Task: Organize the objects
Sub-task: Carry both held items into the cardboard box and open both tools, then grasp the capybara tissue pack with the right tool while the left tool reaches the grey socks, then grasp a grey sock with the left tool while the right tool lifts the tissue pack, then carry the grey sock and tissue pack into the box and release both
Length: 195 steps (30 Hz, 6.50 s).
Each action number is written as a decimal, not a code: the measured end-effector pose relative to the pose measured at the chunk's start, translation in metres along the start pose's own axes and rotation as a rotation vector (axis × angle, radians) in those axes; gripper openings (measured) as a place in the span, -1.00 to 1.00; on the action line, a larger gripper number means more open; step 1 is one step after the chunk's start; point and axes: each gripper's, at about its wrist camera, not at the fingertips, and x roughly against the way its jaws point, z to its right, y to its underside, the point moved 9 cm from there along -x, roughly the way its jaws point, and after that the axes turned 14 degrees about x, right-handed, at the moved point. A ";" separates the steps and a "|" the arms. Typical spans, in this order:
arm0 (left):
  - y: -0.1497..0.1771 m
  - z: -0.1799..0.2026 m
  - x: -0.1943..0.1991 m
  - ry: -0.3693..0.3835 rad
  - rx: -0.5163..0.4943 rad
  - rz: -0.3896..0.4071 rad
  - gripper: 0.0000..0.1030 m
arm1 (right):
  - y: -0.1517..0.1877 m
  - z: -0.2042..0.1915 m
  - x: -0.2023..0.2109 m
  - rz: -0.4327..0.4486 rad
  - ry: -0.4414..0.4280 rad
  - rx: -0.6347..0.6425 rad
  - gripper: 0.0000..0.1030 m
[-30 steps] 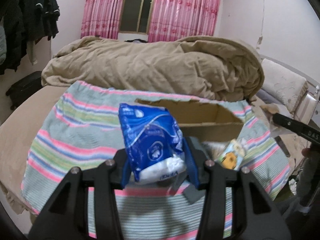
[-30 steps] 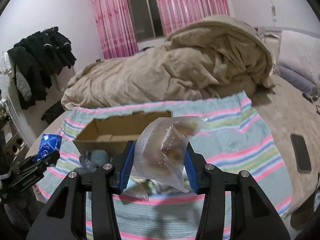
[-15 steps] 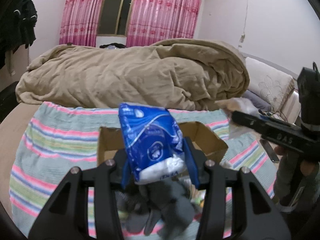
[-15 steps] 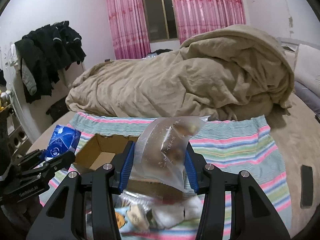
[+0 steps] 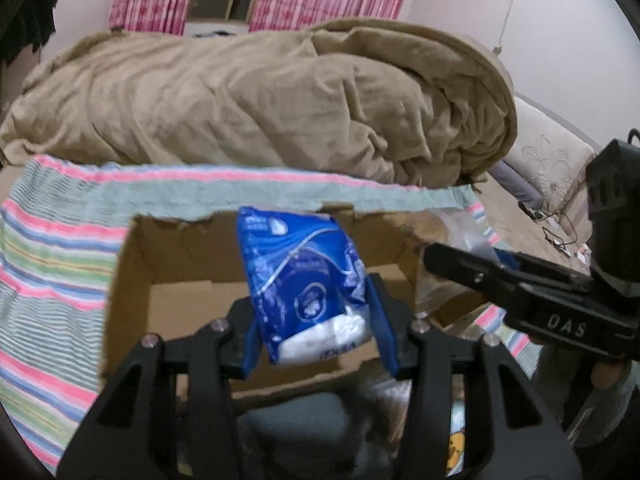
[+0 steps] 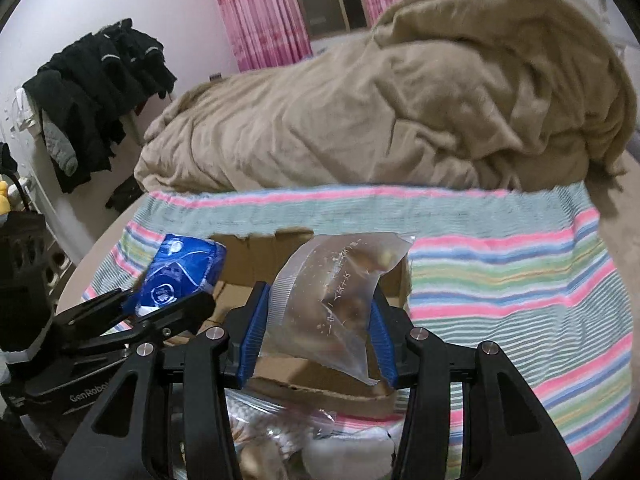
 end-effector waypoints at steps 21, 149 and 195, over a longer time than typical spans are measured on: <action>0.009 -0.014 0.049 0.026 0.042 0.027 0.54 | 0.013 0.007 0.052 0.078 0.062 -0.048 0.38; -0.042 -0.005 0.145 0.039 -0.052 0.307 -0.35 | -0.035 -0.035 0.085 0.287 0.018 0.043 0.28; -0.002 -0.058 0.100 -0.081 -0.008 0.157 0.56 | 0.014 0.002 0.034 0.090 0.039 -0.011 0.71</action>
